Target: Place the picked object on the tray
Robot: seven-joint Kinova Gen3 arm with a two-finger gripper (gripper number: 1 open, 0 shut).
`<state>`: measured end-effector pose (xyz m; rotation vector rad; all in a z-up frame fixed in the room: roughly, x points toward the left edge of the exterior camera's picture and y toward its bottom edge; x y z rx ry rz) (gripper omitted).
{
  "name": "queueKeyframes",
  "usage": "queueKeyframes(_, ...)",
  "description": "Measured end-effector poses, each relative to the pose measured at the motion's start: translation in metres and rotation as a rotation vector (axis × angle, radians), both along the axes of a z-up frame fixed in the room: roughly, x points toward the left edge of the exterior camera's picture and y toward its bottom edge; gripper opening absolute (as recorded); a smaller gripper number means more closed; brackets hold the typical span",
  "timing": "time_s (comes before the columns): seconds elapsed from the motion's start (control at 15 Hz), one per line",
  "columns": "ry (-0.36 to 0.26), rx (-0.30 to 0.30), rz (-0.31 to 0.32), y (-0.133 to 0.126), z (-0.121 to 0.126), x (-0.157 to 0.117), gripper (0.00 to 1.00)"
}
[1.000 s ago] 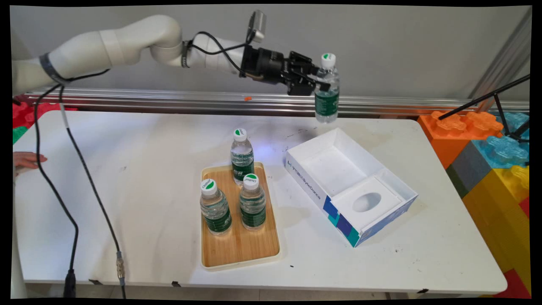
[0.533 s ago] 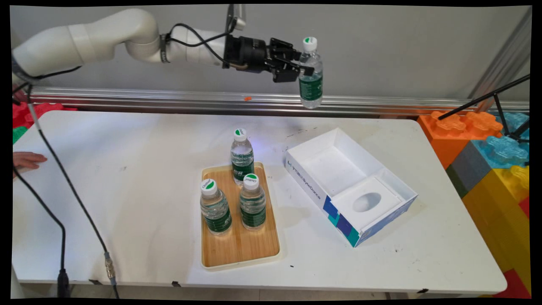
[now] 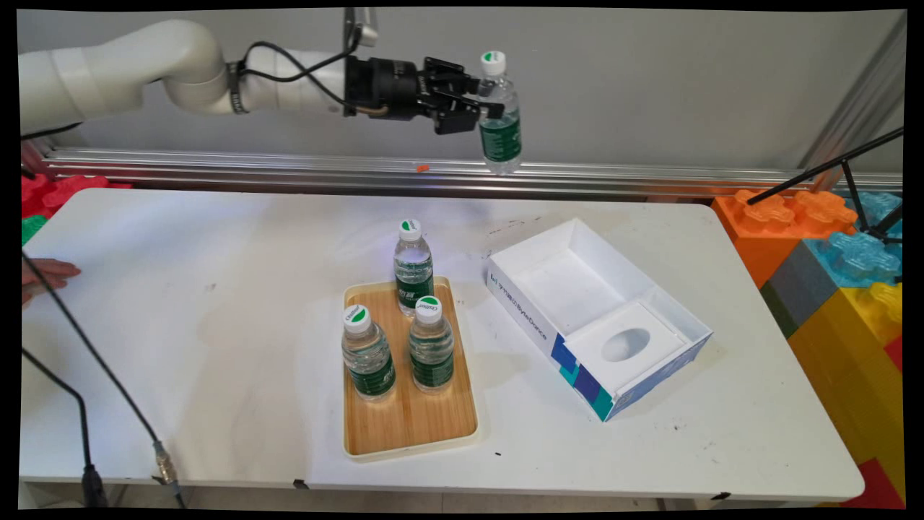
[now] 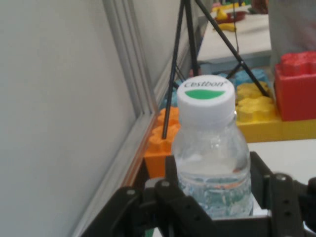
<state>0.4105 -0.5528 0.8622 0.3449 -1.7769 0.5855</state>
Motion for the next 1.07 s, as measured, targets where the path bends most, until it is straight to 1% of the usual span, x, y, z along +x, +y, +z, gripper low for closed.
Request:
queueKeyframes(0.27,0.006,-0.007,0.039,0.02,0.001,0.02,0.0)
queueKeyframes(0.6,0.008,0.0,0.07,0.051,-0.004,0.046,0.0)
queueKeyframes(0.87,0.004,0.012,0.085,0.076,-0.009,0.068,0.0)
queueKeyframes(1.07,-0.007,0.021,0.084,0.095,-0.014,0.082,0.0)
